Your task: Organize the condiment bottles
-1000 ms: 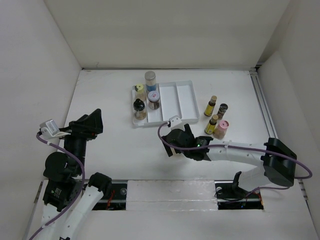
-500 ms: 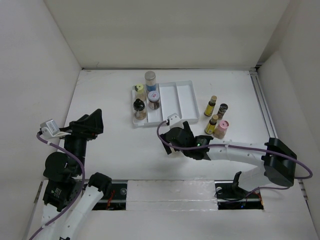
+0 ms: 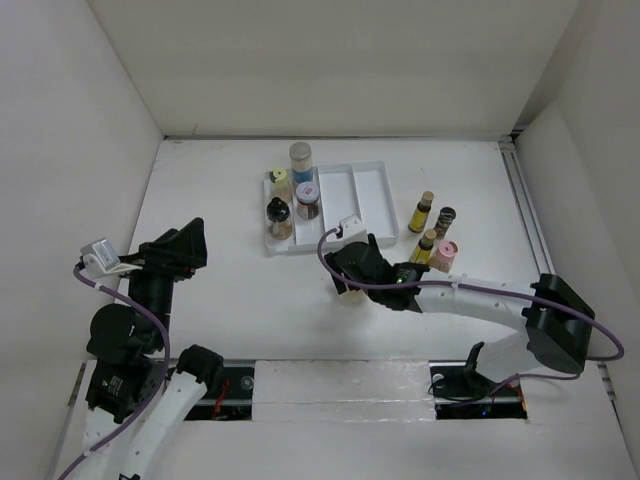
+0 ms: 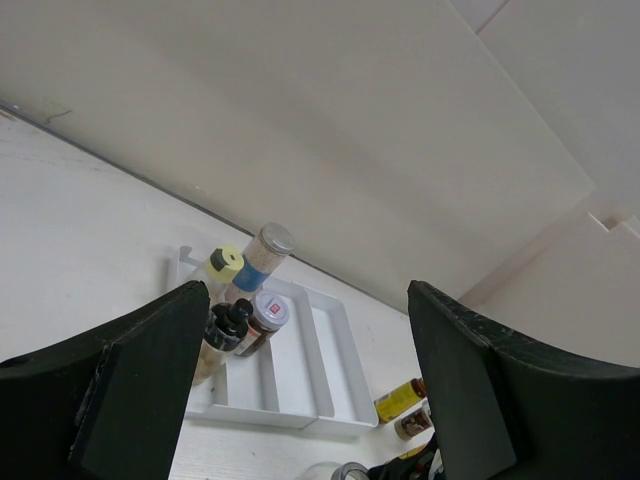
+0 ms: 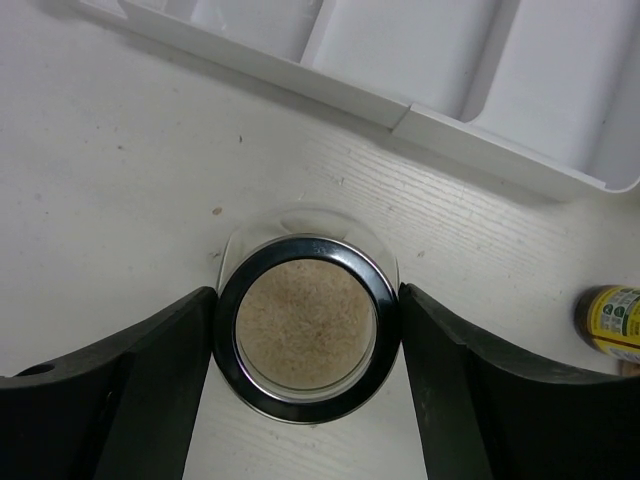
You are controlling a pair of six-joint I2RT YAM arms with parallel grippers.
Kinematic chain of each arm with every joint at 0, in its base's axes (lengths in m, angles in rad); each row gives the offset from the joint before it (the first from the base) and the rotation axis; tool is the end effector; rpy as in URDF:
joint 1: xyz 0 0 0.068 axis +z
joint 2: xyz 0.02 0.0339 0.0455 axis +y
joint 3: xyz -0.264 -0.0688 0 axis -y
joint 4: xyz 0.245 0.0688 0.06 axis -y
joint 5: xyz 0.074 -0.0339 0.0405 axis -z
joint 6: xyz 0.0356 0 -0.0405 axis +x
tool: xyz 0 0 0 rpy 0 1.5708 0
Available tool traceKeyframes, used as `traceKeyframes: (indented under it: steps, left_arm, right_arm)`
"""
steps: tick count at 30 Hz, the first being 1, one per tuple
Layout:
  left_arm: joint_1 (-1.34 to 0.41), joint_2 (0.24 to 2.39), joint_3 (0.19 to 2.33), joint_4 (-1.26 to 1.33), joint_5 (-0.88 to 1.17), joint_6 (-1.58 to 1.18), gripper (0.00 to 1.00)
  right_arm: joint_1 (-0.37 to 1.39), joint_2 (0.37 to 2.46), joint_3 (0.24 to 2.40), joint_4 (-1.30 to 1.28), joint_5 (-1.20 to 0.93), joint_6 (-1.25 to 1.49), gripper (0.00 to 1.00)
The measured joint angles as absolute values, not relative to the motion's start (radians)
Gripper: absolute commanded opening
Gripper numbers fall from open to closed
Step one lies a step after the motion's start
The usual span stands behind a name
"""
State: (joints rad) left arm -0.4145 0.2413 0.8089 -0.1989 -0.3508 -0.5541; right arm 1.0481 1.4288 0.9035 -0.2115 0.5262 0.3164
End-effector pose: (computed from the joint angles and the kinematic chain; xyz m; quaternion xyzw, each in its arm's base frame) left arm 0.0399 -0.0042 0.3976 -0.1824 0.5454 -0.2908 0.7646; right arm 0.1664 0.2530 0.2335 -0.2175 0.8621 0.0620 0.4535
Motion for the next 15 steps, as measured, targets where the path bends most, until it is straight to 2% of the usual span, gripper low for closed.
traceKeyframes:
  steps: [2, 3, 5, 6, 9, 13, 15]
  left_arm:
    - [-0.414, 0.241, 0.809, -0.199, -0.351, -0.554, 0.77]
    - [-0.414, 0.241, 0.809, -0.199, -0.351, -0.554, 0.77]
    - [-0.414, 0.241, 0.809, -0.199, -0.351, -0.554, 0.77]
    - [-0.414, 0.241, 0.809, -0.199, -0.351, -0.554, 0.77]
    - [-0.414, 0.241, 0.809, -0.199, -0.351, -0.554, 0.77]
    - [-0.414, 0.241, 0.809, -0.199, -0.351, -0.554, 0.77]
    - [-0.414, 0.241, 0.809, -0.199, -0.351, -0.554, 0.77]
  right_arm:
    - [1.048, 1.43, 0.904, -0.208, 0.524, 0.314, 0.77]
    - [1.047, 1.43, 0.904, -0.208, 0.521, 0.31, 0.84]
    - [1.044, 1.43, 0.906, -0.209, 0.511, 0.307, 0.84]
    - [1.041, 1.43, 0.909, -0.208, 0.503, 0.307, 0.83]
    - [1.04, 1.431, 0.92, -0.207, 0.492, 0.303, 0.67]
    - [1.039, 1.431, 0.92, -0.201, 0.489, 0.302, 0.6]
    - [1.039, 1.426, 0.92, -0.204, 0.488, 0.302, 0.59]
